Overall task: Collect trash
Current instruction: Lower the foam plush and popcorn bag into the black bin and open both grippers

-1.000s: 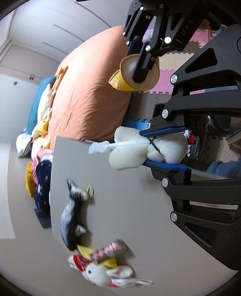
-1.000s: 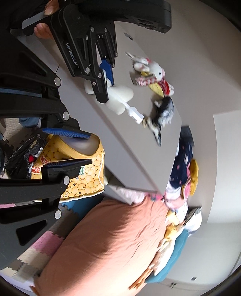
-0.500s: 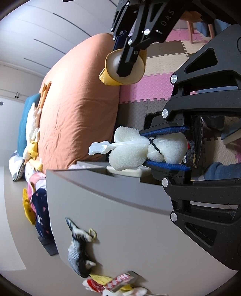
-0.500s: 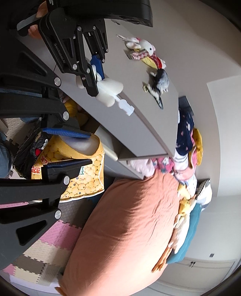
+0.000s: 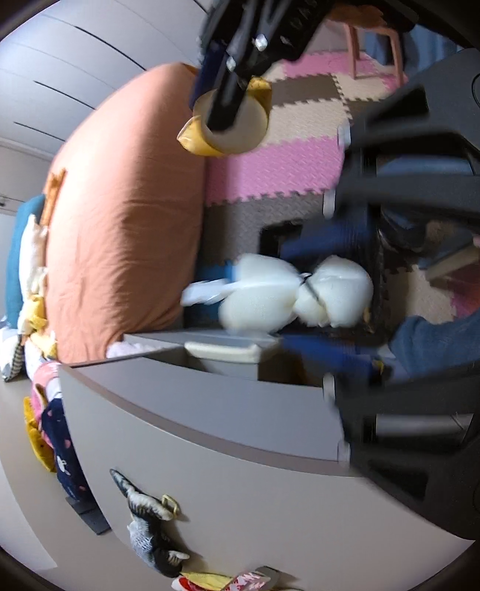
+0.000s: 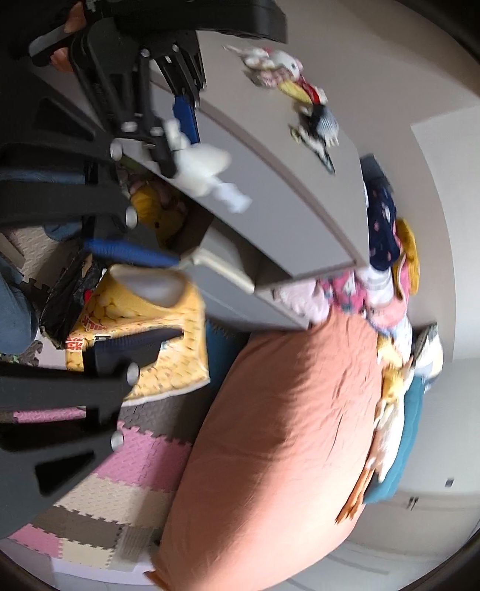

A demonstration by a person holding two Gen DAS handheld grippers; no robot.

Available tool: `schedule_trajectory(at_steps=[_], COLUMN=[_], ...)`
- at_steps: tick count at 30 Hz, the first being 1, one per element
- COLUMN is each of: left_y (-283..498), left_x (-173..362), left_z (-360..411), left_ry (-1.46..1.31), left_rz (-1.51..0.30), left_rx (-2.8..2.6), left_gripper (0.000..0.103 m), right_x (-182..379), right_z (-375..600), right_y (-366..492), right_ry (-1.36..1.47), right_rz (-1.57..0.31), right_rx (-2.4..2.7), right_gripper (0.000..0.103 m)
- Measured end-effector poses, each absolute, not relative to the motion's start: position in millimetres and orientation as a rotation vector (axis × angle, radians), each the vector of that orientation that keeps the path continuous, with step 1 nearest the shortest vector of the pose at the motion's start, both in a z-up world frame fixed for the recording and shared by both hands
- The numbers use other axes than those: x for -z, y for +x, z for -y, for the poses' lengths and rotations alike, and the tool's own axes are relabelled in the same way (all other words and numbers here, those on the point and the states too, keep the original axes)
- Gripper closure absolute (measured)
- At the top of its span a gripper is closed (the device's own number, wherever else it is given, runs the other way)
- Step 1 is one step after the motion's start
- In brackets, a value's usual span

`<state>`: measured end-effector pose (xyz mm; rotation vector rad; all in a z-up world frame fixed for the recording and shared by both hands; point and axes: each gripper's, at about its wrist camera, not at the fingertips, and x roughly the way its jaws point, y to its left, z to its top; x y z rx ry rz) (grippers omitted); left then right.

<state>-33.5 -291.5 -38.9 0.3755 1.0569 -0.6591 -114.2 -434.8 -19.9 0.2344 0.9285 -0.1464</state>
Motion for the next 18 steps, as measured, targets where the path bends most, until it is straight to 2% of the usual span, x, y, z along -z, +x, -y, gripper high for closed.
schedule_trajectory(at_steps=[2, 4, 18], left_y=[-33.6, -33.2, -30.9], left_x=[39.7, 38.6, 23.1], left_z=[290.9, 290.2, 277.3], left_ry=[0.382, 0.389, 0.377], left_rz=[-1.035, -1.027, -0.983], left_rx=[0.627, 0.617, 0.59], left_gripper=[0.011, 0.011, 0.011], right_x=[20.3, 17.8, 2.4], right_z=[441.8, 450.4, 443.7], right_y=[-116.9, -121.2, -116.2], right_ry=[0.254, 0.273, 0.268], right_rz=[-0.921, -0.904, -0.86], right_rx=[0.183, 0.22, 0.19], right_gripper=[0.052, 0.048, 0.048])
